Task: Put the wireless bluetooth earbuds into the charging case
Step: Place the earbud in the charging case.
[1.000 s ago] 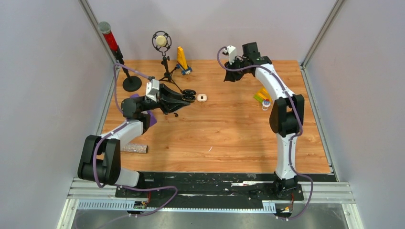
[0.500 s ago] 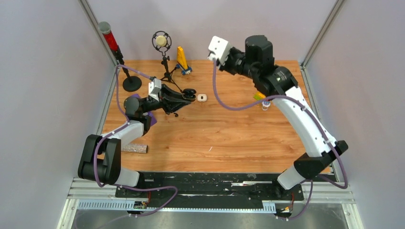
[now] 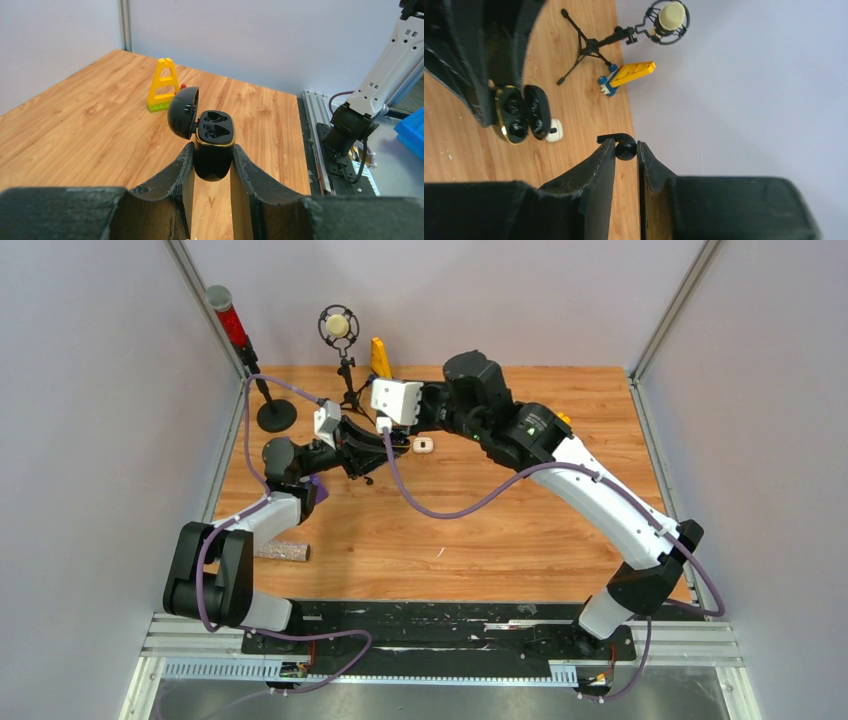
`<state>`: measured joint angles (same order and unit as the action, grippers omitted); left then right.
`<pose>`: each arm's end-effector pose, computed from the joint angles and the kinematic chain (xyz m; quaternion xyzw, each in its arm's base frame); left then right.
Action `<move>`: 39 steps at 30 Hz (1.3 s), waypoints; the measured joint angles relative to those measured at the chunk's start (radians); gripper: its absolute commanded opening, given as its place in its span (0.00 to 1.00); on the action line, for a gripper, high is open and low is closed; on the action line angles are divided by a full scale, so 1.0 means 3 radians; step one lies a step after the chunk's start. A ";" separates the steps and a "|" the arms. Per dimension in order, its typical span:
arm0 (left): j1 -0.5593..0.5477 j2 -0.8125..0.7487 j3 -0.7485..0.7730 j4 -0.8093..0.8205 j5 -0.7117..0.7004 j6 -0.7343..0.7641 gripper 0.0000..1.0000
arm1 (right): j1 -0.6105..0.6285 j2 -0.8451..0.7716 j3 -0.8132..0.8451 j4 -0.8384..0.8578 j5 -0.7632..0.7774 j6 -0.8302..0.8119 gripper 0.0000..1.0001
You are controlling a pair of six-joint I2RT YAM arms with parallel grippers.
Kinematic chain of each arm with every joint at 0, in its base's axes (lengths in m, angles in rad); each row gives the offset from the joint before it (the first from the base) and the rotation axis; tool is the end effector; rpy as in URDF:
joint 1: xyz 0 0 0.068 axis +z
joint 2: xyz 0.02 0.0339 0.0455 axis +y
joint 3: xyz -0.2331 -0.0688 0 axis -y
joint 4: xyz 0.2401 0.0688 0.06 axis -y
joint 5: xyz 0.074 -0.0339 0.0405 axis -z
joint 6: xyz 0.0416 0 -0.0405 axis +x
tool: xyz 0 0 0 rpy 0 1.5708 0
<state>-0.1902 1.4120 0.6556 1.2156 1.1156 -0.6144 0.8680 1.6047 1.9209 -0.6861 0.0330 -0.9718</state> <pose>0.2695 -0.0899 0.2634 0.3453 0.5323 -0.5392 0.5538 0.2242 0.2625 0.4364 -0.6506 0.5073 -0.0429 0.5635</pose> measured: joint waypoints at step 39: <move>0.0027 -0.0034 0.0114 0.0202 -0.0183 -0.0341 0.00 | 0.0683 0.0219 -0.0361 0.0435 0.0771 0.0008 0.19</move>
<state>-0.1822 1.4017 0.6899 1.2762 1.0607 -0.7166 1.0729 1.6703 1.8126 -0.5556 0.2642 -0.9695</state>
